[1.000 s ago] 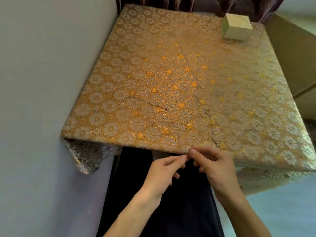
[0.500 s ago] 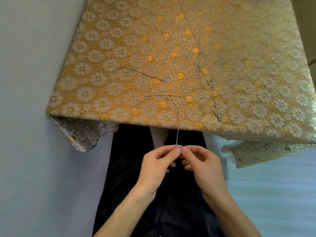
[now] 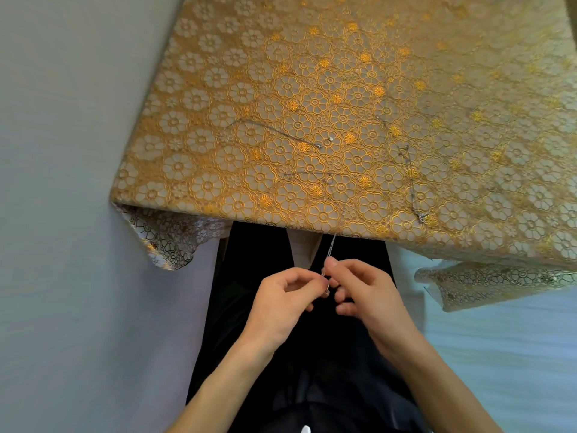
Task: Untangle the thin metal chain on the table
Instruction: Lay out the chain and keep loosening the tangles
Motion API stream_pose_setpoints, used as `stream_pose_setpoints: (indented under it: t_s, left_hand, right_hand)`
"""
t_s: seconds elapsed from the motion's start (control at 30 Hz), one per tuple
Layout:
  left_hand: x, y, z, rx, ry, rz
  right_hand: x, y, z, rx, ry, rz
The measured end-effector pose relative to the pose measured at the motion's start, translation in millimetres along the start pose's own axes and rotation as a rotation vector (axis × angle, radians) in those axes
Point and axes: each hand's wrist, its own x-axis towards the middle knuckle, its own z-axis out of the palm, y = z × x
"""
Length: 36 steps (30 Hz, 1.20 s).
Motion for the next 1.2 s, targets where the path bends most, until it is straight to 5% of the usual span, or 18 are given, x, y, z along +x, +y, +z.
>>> stream_pose_setpoints:
  t_s: [0.33,0.97,1.2]
  left_hand:
    - [-8.0,0.3,-20.4,0.038,-0.002,0.046]
    - [-22.9,-2.9,-28.6,0.105,0.052,0.259]
    - [-27.4,-3.4,-46.0,0.035,0.024,0.221]
  right_hand:
    - [-1.8,-1.4,11.2,-0.021,-0.041,0.003]
    - [-4.1,-19.0,33.2,0.724,-0.194,0.206]
    - [-0.9,-27.0,28.1,0.753,-0.092,0.057]
